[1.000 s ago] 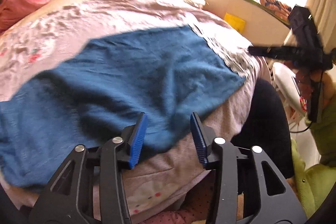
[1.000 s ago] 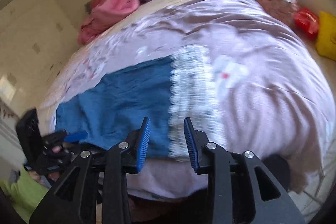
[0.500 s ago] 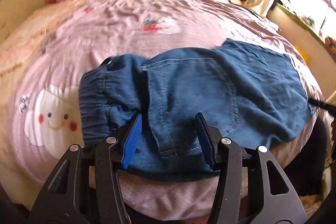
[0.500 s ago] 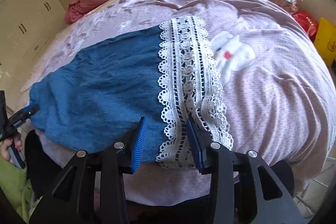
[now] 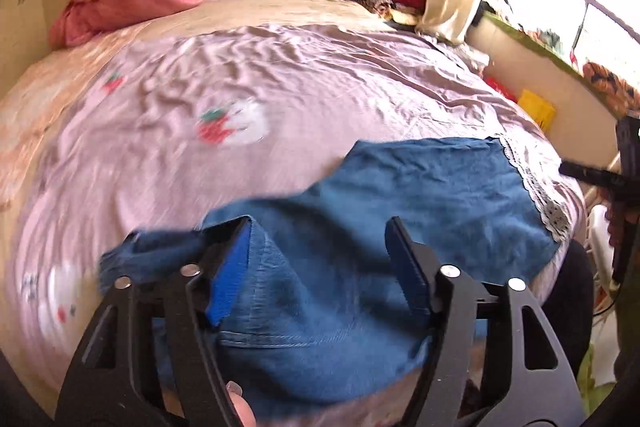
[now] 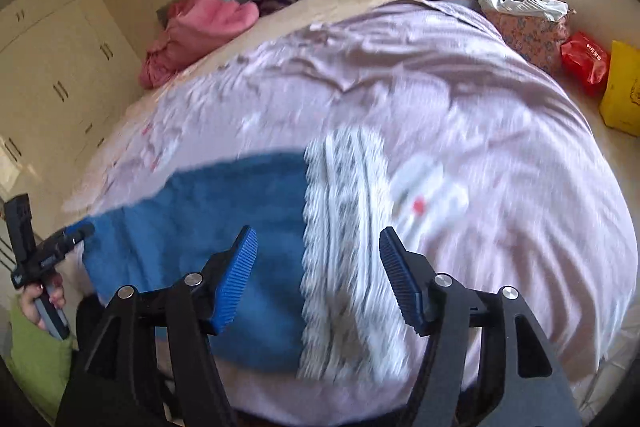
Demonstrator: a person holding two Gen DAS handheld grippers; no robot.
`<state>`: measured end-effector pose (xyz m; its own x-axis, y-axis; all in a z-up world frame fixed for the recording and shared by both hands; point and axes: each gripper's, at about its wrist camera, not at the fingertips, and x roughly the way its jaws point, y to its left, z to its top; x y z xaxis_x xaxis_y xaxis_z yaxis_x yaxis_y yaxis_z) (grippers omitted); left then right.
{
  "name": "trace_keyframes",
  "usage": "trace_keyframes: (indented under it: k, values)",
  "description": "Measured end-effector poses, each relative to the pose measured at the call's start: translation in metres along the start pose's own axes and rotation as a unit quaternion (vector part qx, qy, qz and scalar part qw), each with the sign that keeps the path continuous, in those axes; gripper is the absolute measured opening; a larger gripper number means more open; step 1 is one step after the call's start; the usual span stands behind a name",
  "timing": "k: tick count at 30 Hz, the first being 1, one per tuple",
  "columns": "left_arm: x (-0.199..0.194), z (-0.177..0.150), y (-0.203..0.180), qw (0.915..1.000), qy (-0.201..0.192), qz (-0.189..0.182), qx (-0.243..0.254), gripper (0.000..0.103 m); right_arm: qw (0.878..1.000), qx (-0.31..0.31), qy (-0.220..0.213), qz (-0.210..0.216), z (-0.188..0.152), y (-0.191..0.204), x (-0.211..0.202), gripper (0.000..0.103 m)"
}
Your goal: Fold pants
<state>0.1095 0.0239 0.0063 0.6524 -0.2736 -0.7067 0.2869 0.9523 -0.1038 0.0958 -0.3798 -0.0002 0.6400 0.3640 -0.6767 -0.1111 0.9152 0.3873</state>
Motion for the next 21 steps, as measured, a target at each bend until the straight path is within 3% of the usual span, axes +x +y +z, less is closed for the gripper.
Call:
trace_keyframes:
  k: [4, 8, 11, 14, 17, 21]
  values:
    - [0.037, 0.025, -0.012, 0.9996, 0.027, -0.001, 0.001, 0.059, 1.0, 0.016, 0.022, 0.012, 0.03, -0.018, 0.03, 0.064]
    - [0.046, 0.034, -0.004, 0.9968, 0.067, 0.04, -0.013, 0.061, 0.999, 0.007, 0.051, 0.011, 0.045, -0.03, 0.062, 0.064]
    - [0.034, 0.014, 0.02, 0.9952, 0.074, 0.051, -0.039, 0.064, 0.998, 0.005, 0.064, 0.001, 0.049, -0.037, 0.078, 0.064]
    - [0.02, -0.017, 0.05, 0.989, 0.096, 0.09, -0.067, 0.064, 0.998, -0.004, 0.066, 0.018, 0.05, -0.037, 0.086, 0.064]
    - [-0.006, -0.033, 0.07, 0.988, 0.091, 0.069, -0.104, 0.063, 0.997, -0.009, 0.071, 0.019, 0.051, -0.037, 0.092, 0.064]
    - [-0.032, -0.021, 0.062, 0.9873, 0.088, 0.113, -0.069, 0.064, 0.997, -0.007, 0.076, 0.022, 0.049, -0.037, 0.097, 0.064]
